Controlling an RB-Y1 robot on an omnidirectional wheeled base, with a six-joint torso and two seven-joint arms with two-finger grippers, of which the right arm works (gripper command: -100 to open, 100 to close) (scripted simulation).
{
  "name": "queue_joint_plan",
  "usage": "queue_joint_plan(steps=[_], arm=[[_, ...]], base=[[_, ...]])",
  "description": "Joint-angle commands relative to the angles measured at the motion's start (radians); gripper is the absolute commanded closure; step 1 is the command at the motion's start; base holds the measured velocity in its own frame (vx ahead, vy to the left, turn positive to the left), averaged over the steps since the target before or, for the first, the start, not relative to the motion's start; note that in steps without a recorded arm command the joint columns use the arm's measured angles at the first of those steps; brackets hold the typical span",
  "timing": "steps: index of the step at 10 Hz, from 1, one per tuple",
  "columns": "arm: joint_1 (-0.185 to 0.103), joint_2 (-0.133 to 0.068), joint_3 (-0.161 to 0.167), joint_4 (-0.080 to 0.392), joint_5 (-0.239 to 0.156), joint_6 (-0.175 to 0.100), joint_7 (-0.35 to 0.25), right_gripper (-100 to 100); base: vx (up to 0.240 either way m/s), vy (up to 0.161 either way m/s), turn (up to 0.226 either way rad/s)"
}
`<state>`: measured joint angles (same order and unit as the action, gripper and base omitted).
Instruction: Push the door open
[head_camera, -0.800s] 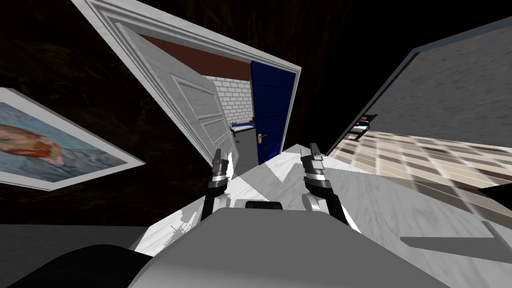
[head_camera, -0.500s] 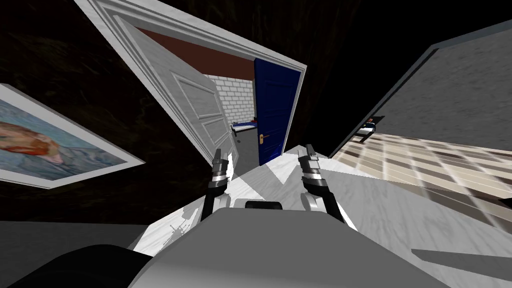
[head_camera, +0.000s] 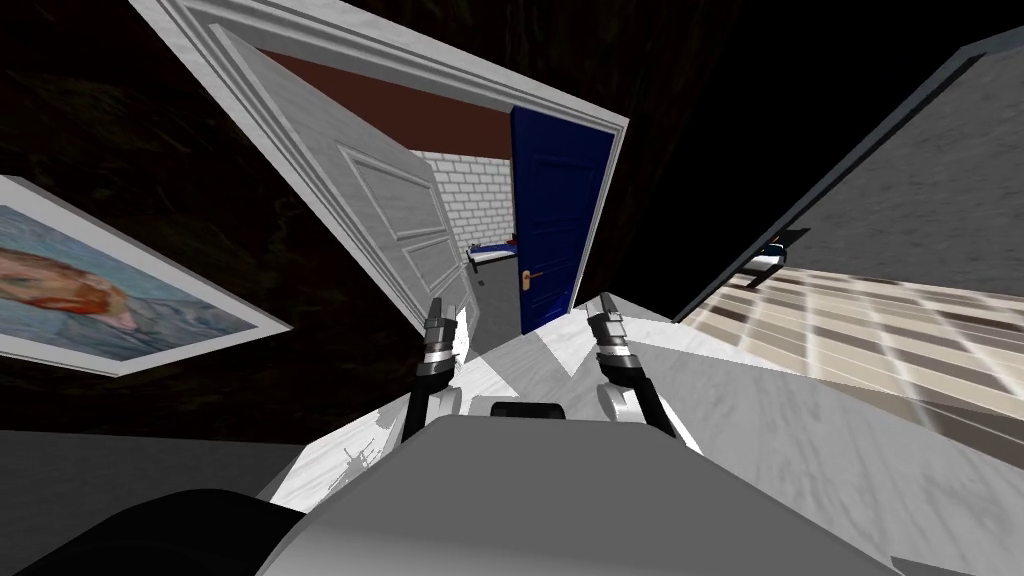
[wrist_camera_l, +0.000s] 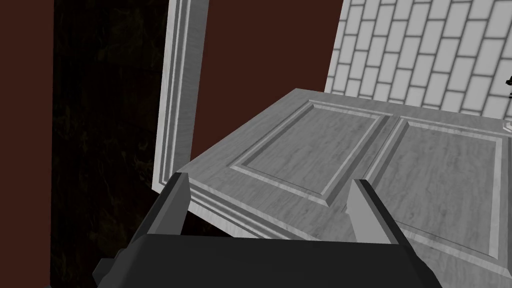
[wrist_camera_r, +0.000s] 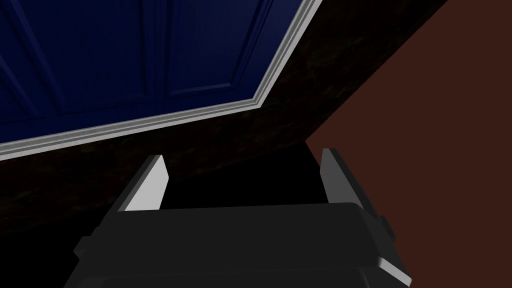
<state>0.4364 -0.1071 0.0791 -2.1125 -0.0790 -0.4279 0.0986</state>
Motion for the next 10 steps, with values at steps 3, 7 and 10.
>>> queue_joint_plan(steps=[3,7,10], arm=[[-0.031,-0.045,0.016,0.082,-0.022,-0.012,-0.035,-100],[-0.076,-0.097,0.036,0.179,-0.05,-0.018,-0.074,-100],[-0.112,-0.139,0.052,0.257,-0.072,-0.022,-0.107,-100]], base=[[0.099,-0.013,0.088],[0.094,-0.02,0.092],[0.095,-0.025,0.104]])
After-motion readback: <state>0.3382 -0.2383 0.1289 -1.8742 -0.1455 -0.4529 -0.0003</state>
